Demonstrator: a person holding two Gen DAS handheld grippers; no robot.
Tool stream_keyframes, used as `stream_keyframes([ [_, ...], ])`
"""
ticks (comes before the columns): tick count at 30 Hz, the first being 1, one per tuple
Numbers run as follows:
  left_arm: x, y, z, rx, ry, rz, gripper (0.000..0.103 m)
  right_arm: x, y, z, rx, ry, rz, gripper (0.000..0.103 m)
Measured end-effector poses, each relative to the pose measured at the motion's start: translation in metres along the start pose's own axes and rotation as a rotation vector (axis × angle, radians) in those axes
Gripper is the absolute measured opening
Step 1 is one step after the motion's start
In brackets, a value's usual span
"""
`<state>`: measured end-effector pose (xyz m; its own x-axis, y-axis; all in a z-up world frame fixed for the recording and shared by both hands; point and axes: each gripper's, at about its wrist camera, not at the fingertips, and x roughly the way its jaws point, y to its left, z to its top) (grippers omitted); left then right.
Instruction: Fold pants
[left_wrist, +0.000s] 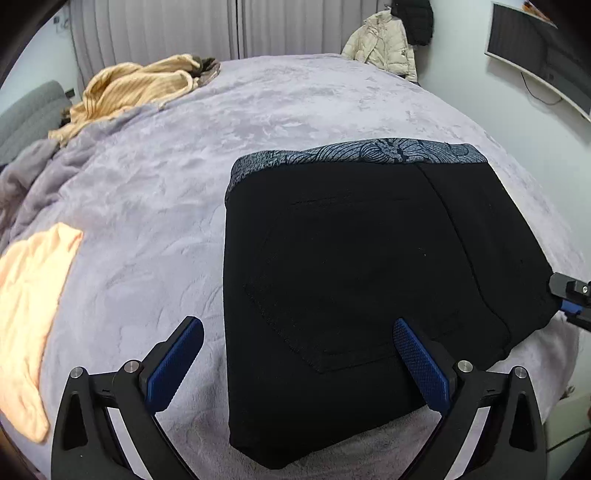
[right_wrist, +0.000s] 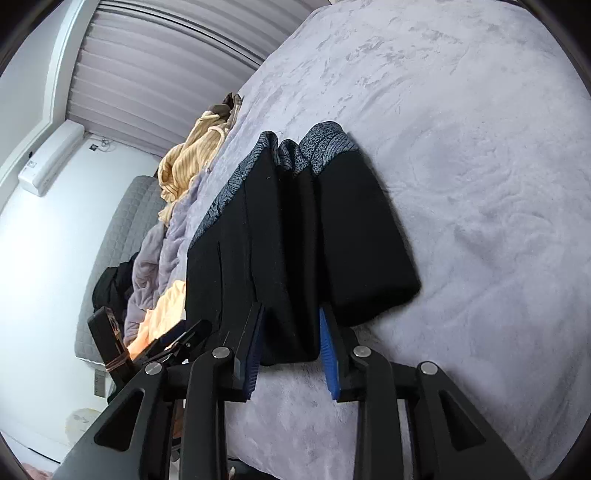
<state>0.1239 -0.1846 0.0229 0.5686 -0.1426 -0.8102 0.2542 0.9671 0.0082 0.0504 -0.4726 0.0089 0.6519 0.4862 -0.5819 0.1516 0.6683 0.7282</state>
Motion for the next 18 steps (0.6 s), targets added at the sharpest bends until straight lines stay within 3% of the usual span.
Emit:
stream_keyframes([
  [5,-0.008,-0.018,-0.004,0.099,-0.058,0.088,0.103,-0.021,0.01,-0.002,-0.03,-0.075,-0.063,0.036],
  [8,-0.009,-0.02,-0.006,0.105,-0.064,0.099,0.103,-0.032,0.027,0.0,-0.065,-0.147,-0.01,0.036],
  [10,-0.01,-0.02,-0.006,0.097,-0.057,0.096,0.103,-0.031,0.037,0.0,-0.095,-0.173,0.042,0.044],
  [11,-0.01,-0.021,-0.006,0.095,-0.054,0.096,0.103,-0.027,0.042,-0.001,-0.107,-0.175,0.063,0.05],
  [14,-0.013,-0.022,-0.005,0.1,-0.054,0.102,0.103,-0.007,0.051,-0.005,-0.124,-0.143,0.078,0.051],
  [18,-0.005,-0.019,-0.003,0.118,-0.05,0.114,0.103,0.022,0.045,-0.015,-0.126,-0.105,0.004,0.051],
])
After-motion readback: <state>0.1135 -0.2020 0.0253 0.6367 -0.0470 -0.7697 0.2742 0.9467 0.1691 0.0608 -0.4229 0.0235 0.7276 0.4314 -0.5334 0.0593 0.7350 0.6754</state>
